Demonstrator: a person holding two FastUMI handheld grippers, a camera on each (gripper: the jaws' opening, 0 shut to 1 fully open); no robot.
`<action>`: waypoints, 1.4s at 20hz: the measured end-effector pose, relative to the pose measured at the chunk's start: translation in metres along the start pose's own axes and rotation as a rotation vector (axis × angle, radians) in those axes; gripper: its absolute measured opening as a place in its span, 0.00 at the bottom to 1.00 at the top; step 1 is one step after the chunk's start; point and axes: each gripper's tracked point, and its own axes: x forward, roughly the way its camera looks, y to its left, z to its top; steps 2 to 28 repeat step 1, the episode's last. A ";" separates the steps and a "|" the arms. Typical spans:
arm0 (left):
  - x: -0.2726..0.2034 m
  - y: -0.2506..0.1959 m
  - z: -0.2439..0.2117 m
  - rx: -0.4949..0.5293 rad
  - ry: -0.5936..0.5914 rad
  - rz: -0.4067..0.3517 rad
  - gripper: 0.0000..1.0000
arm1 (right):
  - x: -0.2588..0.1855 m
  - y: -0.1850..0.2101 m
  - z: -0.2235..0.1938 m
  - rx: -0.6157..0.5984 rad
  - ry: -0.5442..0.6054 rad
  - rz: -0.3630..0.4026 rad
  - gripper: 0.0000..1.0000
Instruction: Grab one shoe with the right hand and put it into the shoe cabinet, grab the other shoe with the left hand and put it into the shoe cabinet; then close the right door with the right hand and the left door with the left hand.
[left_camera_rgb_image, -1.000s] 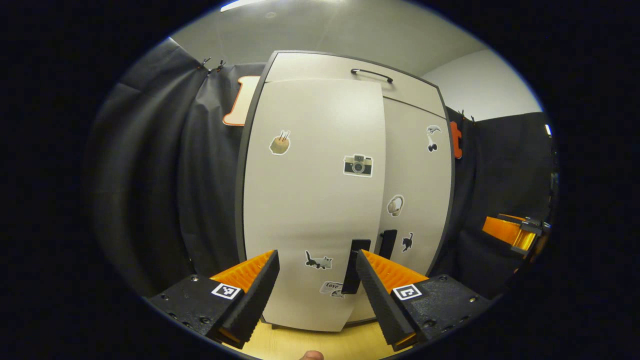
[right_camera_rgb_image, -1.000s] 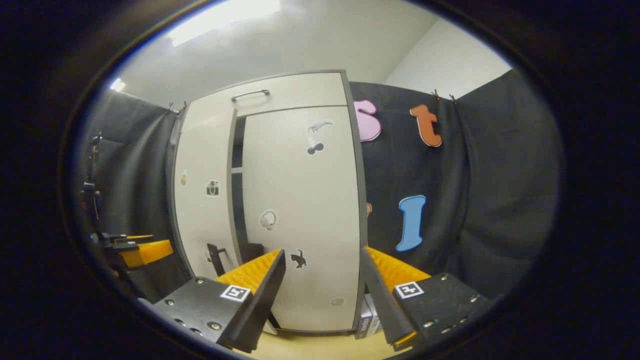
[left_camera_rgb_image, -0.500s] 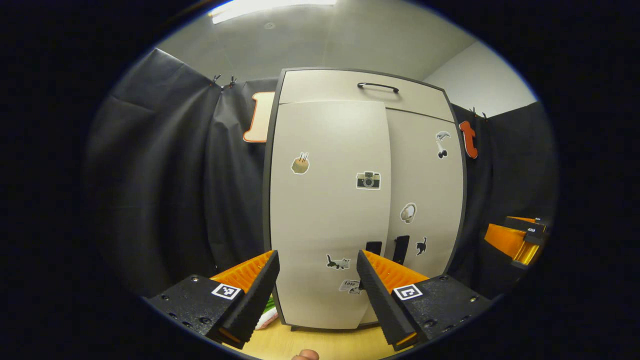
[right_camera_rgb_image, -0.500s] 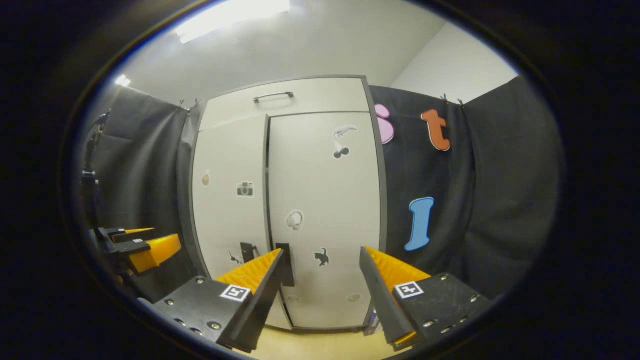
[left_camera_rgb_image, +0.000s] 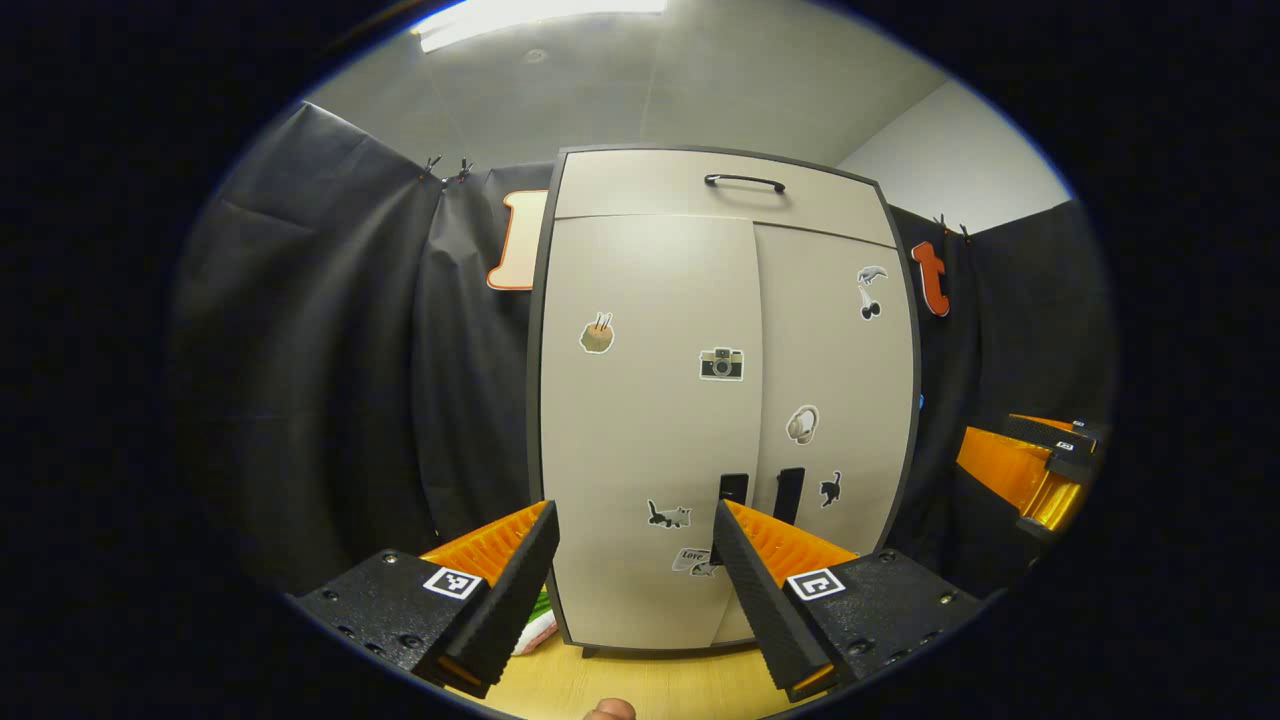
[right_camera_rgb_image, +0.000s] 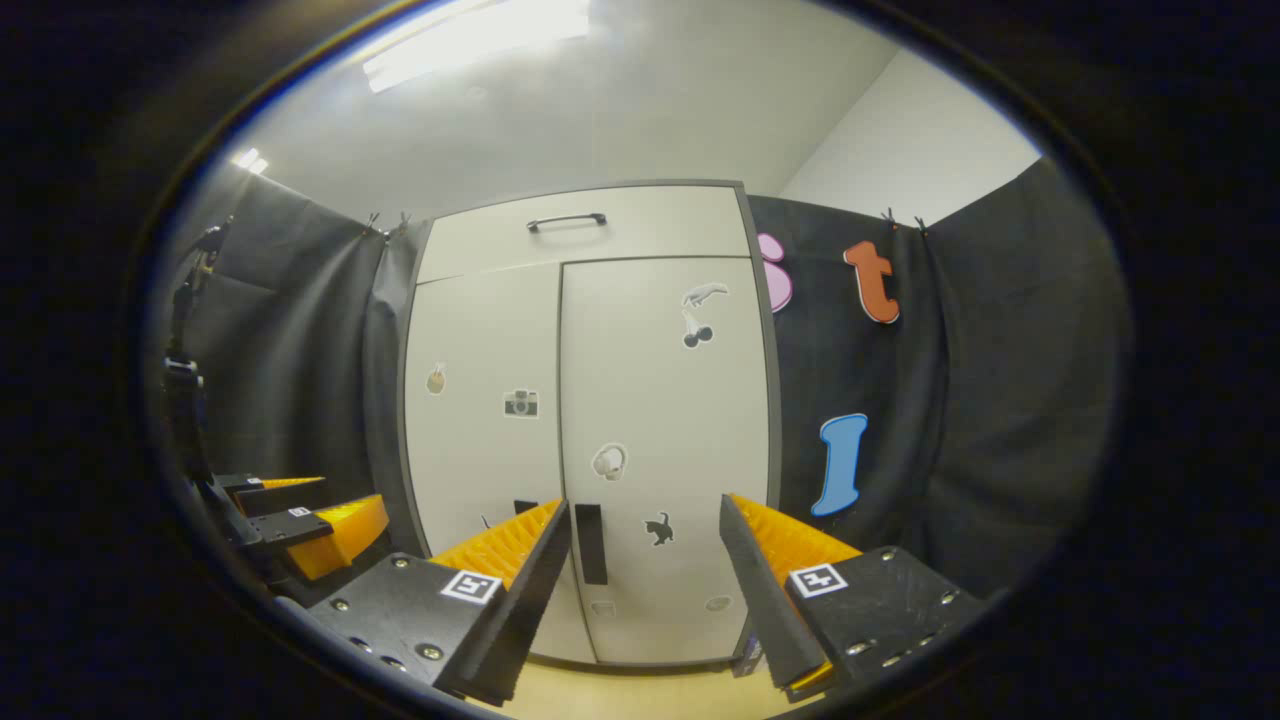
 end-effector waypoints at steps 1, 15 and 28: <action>-0.001 -0.001 0.000 0.000 0.001 -0.003 0.95 | -0.001 0.000 0.001 0.003 -0.003 0.000 0.86; -0.001 -0.001 0.000 0.000 0.001 -0.003 0.95 | -0.001 0.000 0.001 0.003 -0.003 0.000 0.86; -0.001 -0.001 0.000 0.000 0.001 -0.003 0.95 | -0.001 0.000 0.001 0.003 -0.003 0.000 0.86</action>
